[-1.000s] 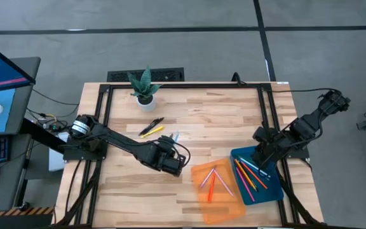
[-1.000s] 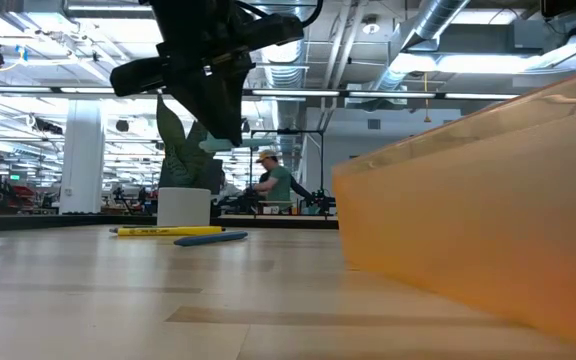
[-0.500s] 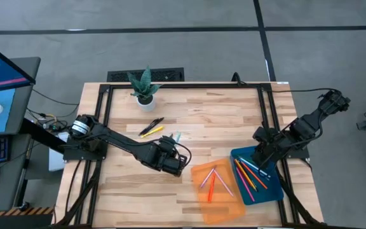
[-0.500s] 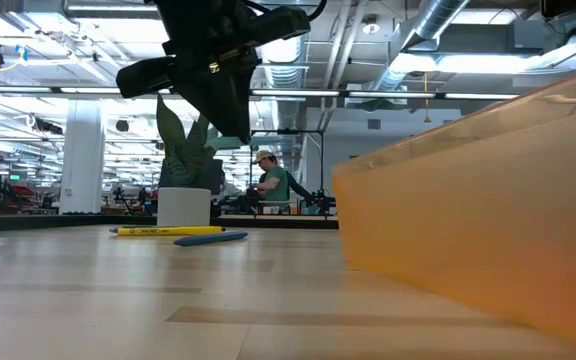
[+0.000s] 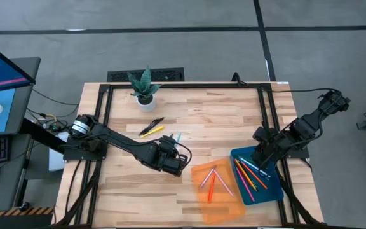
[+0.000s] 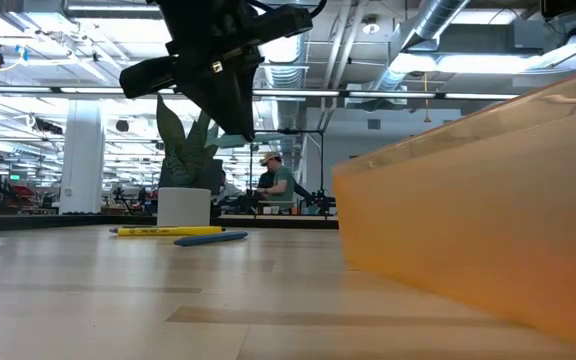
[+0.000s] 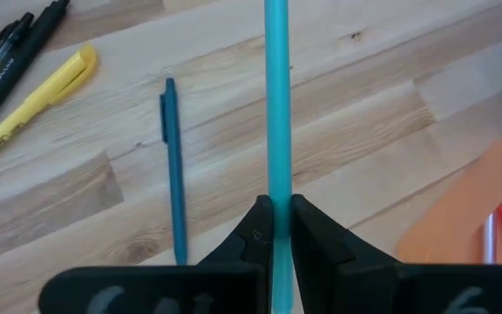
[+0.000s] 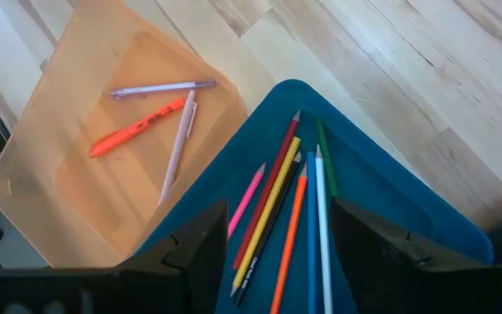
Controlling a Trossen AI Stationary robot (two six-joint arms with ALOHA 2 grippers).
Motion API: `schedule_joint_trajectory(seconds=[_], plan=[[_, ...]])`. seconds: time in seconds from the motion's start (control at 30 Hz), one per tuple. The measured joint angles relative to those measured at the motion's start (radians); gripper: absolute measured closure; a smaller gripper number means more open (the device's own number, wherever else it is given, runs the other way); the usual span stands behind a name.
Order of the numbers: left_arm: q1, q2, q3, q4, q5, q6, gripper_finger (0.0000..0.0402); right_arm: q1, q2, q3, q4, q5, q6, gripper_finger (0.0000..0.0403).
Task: Sort pens & pencils
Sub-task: Put the light blue pen into the orange bin
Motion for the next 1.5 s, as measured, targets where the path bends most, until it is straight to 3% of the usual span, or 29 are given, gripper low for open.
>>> schedule_joint_trajectory(seconds=[0.77, 1.27, 1.5], plan=[[-0.005, 0.000, 0.032, 0.103, 0.005, 0.063, 0.0391, 0.000, 0.000, 0.000, -0.002, 0.002, -0.012, 0.0182], [-0.013, -0.001, 0.243, 0.130, -0.086, 0.289, 0.0391, 0.000, 0.000, 0.000, -0.002, 0.004, -0.010, 0.0182], [-0.052, -0.001, 0.267, 0.323, -0.084, 0.462, 0.0391, 0.000, 0.000, 0.000, -0.002, 0.004, -0.003, 0.0182]])
